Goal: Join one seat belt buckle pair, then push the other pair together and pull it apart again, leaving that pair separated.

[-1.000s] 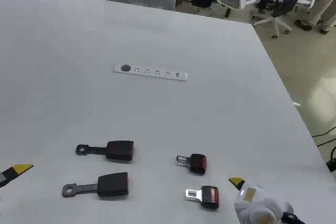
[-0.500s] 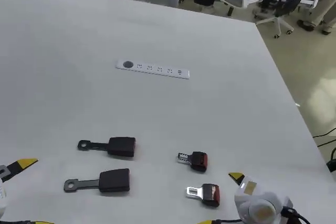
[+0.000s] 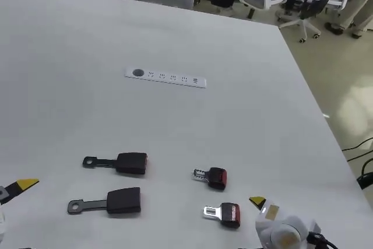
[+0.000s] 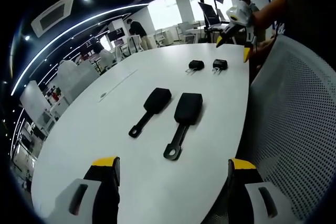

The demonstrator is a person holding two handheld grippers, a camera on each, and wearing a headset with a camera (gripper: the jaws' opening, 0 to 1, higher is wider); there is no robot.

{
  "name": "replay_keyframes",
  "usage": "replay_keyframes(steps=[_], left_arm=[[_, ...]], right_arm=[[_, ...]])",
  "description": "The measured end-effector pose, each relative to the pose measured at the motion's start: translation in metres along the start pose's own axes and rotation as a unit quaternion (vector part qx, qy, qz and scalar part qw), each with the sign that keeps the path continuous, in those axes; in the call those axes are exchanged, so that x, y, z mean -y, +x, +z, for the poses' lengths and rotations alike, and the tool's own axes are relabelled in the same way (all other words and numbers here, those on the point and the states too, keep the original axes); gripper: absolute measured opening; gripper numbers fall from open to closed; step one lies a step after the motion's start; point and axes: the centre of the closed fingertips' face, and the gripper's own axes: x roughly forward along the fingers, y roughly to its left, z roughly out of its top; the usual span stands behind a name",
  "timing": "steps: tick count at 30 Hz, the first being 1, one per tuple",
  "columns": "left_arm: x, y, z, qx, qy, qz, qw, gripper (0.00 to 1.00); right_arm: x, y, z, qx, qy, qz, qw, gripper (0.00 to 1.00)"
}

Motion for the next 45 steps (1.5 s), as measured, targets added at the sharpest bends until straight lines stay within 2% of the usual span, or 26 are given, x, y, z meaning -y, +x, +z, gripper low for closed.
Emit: replay_keyframes(steps=[7,15,19,21,24,26,28,29,32,33,35,36,37,39,41,42,44,45], left_arm=[[-0.002,-0.003,0.002,0.003,-0.005,0.010,0.9999,0.84],[-0.003,-0.003,0.000,-0.002,-0.012,0.008,0.9999,0.83],[-0.004,-0.004,-0.003,-0.013,0.003,0.012,0.9998,0.83],[-0.007,-0.005,0.000,-0.009,0.015,0.019,0.9997,0.83],[-0.009,-0.007,0.004,-0.003,0.008,0.015,0.9999,0.79],[-0.007,-0.005,-0.003,-0.018,0.013,0.006,0.9997,0.78],[-0.008,-0.005,-0.012,-0.048,0.058,0.000,0.9972,0.77],[-0.007,-0.005,-0.014,-0.053,0.060,-0.003,0.9968,0.76],[-0.009,-0.001,-0.007,-0.061,0.044,-0.011,0.9971,0.68],[-0.010,0.001,-0.002,-0.060,0.045,-0.012,0.9971,0.67],[-0.006,0.008,0.009,-0.056,0.034,-0.030,0.9974,0.62],[-0.006,0.011,0.012,-0.060,0.040,-0.032,0.9969,0.59],[-0.003,0.018,0.015,-0.065,0.049,-0.049,0.9955,0.58],[-0.004,0.027,0.019,-0.069,0.059,-0.058,0.9942,0.58],[-0.004,0.033,0.022,-0.074,0.041,-0.071,0.9938,0.56],[-0.007,0.038,0.026,-0.071,0.033,-0.070,0.9944,0.55],[-0.006,0.045,0.034,-0.065,0.023,-0.081,0.9943,0.53],[-0.006,0.047,0.037,-0.064,0.028,-0.082,0.9942,0.53]], right_arm=[[0.001,-0.002,0.002,0.000,-0.005,-0.003,1.0000,0.86],[0.004,-0.004,0.004,0.000,-0.003,-0.006,1.0000,0.85],[0.003,-0.004,0.000,-0.015,-0.005,0.005,0.9999,0.77],[0.005,-0.003,0.000,-0.019,-0.009,0.004,0.9998,0.77],[0.008,-0.002,0.004,-0.016,-0.016,0.003,0.9997,0.76],[0.010,-0.003,0.006,-0.017,-0.019,0.004,0.9997,0.73],[0.011,-0.003,0.006,-0.019,-0.022,0.008,0.9995,0.69],[0.012,-0.003,0.006,-0.019,-0.026,0.010,0.9994,0.68],[0.016,-0.004,0.008,-0.017,-0.047,0.013,0.9987,0.65],[0.017,-0.004,0.009,-0.017,-0.051,0.014,0.9985,0.64],[0.017,-0.003,0.007,-0.023,-0.057,0.027,0.9977,0.60],[0.019,-0.002,0.006,-0.028,-0.064,0.029,0.9971,0.59],[0.020,-0.001,0.005,-0.031,-0.070,0.031,0.9966,0.58],[0.019,0.001,0.001,-0.040,-0.082,0.040,0.9950,0.56],[0.020,0.003,-0.001,-0.045,-0.089,0.044,0.9941,0.54],[0.020,0.004,-0.002,-0.047,-0.087,0.051,0.9938,0.52],[0.022,0.007,-0.004,-0.051,-0.089,0.052,0.9933,0.52],[0.022,0.009,-0.004,-0.052,-0.091,0.056,0.9930,0.51]])
